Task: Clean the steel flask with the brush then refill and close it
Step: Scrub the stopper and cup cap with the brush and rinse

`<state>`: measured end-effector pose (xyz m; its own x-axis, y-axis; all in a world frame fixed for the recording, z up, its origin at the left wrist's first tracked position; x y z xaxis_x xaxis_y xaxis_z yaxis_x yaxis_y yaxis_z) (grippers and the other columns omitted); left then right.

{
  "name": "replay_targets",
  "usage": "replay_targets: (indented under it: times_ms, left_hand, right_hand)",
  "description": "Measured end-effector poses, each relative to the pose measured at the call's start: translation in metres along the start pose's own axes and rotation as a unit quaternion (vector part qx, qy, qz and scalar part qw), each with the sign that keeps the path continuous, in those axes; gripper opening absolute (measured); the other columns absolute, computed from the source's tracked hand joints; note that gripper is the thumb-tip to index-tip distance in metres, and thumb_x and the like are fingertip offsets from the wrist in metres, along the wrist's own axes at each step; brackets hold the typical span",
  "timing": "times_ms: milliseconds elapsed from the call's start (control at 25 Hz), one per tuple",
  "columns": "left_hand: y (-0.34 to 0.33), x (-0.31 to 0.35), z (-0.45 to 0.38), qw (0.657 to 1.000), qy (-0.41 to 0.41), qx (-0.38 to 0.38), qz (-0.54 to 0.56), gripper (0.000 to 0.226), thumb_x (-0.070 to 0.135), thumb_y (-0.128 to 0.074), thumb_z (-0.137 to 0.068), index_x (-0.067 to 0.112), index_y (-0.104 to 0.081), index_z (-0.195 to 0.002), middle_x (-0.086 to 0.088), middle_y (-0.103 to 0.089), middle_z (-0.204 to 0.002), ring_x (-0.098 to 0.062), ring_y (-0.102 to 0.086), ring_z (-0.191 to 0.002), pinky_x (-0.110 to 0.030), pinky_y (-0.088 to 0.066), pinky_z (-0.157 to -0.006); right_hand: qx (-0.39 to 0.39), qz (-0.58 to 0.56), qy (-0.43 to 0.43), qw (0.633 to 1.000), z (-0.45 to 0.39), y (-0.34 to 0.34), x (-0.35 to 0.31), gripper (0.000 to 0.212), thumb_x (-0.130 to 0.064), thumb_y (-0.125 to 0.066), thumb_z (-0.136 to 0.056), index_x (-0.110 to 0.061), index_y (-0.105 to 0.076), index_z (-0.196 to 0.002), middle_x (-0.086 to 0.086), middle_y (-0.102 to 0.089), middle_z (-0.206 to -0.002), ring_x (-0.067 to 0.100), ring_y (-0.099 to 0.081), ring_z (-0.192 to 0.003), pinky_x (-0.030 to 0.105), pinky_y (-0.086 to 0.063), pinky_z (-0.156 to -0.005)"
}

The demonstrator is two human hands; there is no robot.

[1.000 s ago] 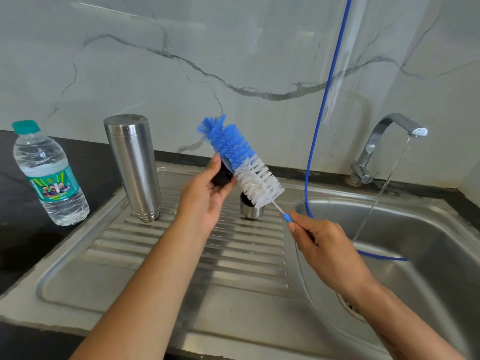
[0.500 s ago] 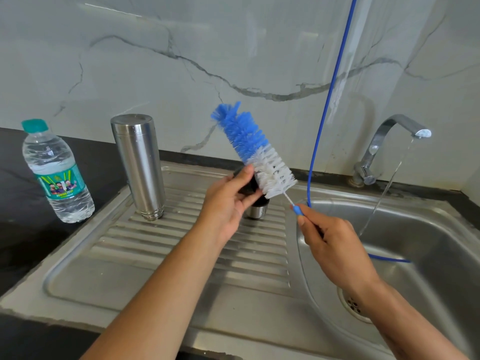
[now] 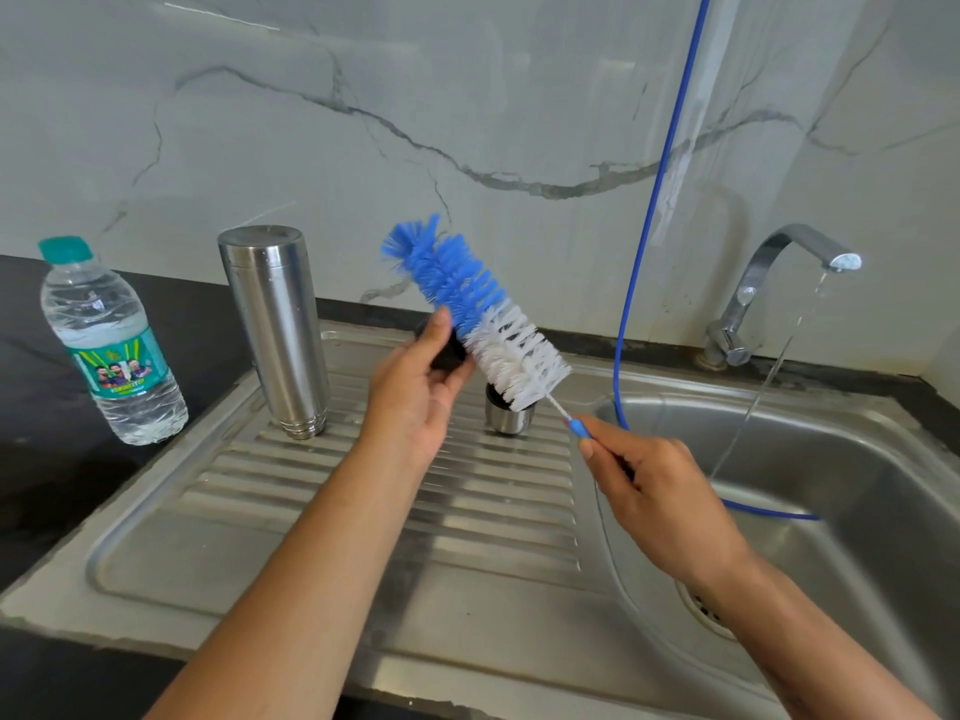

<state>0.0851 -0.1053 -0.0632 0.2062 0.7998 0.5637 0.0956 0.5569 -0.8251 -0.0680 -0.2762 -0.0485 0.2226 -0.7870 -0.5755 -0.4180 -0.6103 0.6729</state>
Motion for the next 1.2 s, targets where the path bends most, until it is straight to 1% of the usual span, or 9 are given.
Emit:
replay_targets:
  times_ms: [80,160,280,360,520,640,760,1000,1200]
  left_hand:
    - [-0.011,-0.018,0.008,0.997,0.038,-0.04,-0.063,0.024,0.012,-0.066,-0.094,-0.001,-0.067,-0.115,-0.015,-0.075,-0.114,-0.024,-0.071,-0.111,-0.037,-0.064,-0.083]
    - [-0.016,-0.023,0.009,0.994,0.034,-0.052,-0.085,0.032,0.014,-0.068,-0.093,-0.003,-0.065,-0.12,-0.016,-0.074,-0.116,-0.025,-0.072,-0.111,-0.037,-0.063,-0.085]
    - [-0.002,0.0,-0.003,0.997,-0.015,-0.02,-0.072,0.027,0.011,-0.074,-0.085,-0.001,-0.066,-0.108,-0.016,-0.075,-0.111,-0.026,-0.071,-0.112,-0.037,-0.06,-0.094]
    - [0.016,0.017,-0.01,0.987,-0.075,0.029,-0.143,0.031,0.012,-0.082,-0.079,0.005,-0.066,-0.104,-0.009,-0.075,-0.103,-0.02,-0.073,-0.102,-0.034,-0.059,-0.096]
    - [0.037,0.028,-0.012,0.907,-0.158,0.106,-0.376,0.058,0.029,-0.097,-0.065,0.018,-0.068,-0.115,0.002,-0.075,-0.108,-0.009,-0.072,-0.099,-0.021,-0.052,-0.085]
    - [0.048,0.018,-0.02,0.897,-0.124,0.102,-0.412,0.06,0.017,-0.096,-0.067,0.018,-0.066,-0.119,0.007,-0.071,-0.107,-0.004,-0.067,-0.098,-0.017,-0.048,-0.082]
    - [0.058,0.006,-0.028,0.874,-0.085,0.109,-0.466,0.048,0.01,-0.094,-0.067,0.016,-0.069,-0.107,0.001,-0.074,-0.103,-0.013,-0.07,-0.095,-0.021,-0.05,-0.077]
    - [0.057,0.004,-0.022,0.782,-0.089,0.096,-0.61,0.037,0.016,-0.094,-0.069,0.02,-0.067,-0.094,0.012,-0.064,-0.083,-0.005,-0.061,-0.078,-0.014,-0.038,-0.061]
    - [0.067,0.004,-0.026,0.732,-0.074,0.117,-0.667,0.046,0.016,-0.097,-0.063,0.012,-0.066,-0.098,-0.003,-0.069,-0.099,-0.018,-0.064,-0.088,-0.022,-0.039,-0.058]
  right_hand:
    - [0.029,-0.007,-0.014,0.999,-0.002,0.006,0.003,0.032,-0.021,-0.053,-0.104,-0.043,-0.063,-0.126,-0.01,-0.034,-0.055,0.01,-0.03,-0.05,0.02,-0.028,-0.048]
    - [0.039,-0.01,-0.025,0.999,-0.004,0.01,0.006,0.033,-0.02,-0.053,-0.104,-0.042,-0.063,-0.127,-0.01,-0.033,-0.055,0.01,-0.029,-0.051,0.019,-0.029,-0.048]
    - [0.039,-0.019,-0.044,0.998,-0.005,0.01,0.012,0.031,-0.02,-0.053,-0.104,-0.035,-0.069,-0.127,-0.011,-0.034,-0.054,0.009,-0.03,-0.051,0.02,-0.029,-0.049]
    - [0.041,-0.034,-0.066,0.996,-0.006,0.01,0.02,0.03,-0.02,-0.052,-0.105,-0.033,-0.07,-0.125,-0.012,-0.035,-0.054,0.008,-0.031,-0.051,0.02,-0.029,-0.049]
    - [0.051,-0.058,-0.104,0.992,-0.008,0.015,0.035,0.027,-0.019,-0.051,-0.106,-0.027,-0.072,-0.121,-0.008,-0.038,-0.059,0.008,-0.032,-0.054,0.023,-0.031,-0.051]
    - [0.046,-0.067,-0.109,0.991,-0.007,0.013,0.037,0.026,-0.019,-0.051,-0.106,-0.025,-0.072,-0.118,-0.012,-0.039,-0.055,0.008,-0.034,-0.053,0.02,-0.032,-0.051]
    - [0.043,-0.057,-0.108,0.992,-0.007,0.012,0.037,0.025,-0.02,-0.05,-0.106,-0.025,-0.072,-0.117,-0.012,-0.041,-0.056,0.007,-0.036,-0.054,0.021,-0.034,-0.053]
    - [0.048,-0.051,-0.103,0.992,-0.008,0.012,0.038,0.025,-0.02,-0.05,-0.107,-0.023,-0.072,-0.119,-0.009,-0.041,-0.058,0.008,-0.036,-0.054,0.022,-0.034,-0.053]
    - [0.045,-0.052,-0.102,0.992,-0.008,0.011,0.038,0.025,-0.02,-0.05,-0.107,-0.023,-0.071,-0.12,-0.008,-0.043,-0.06,0.007,-0.038,-0.056,0.023,-0.036,-0.054]
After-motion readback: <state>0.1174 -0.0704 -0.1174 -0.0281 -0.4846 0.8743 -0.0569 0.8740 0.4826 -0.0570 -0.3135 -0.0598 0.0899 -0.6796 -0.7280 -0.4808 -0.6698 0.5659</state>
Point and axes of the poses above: each hand's wrist, its own z-axis away from the middle knuckle, its own y-axis out of the back of the hand, x = y × z, the point moved 8 cm from there along -z, towards the middle knuckle
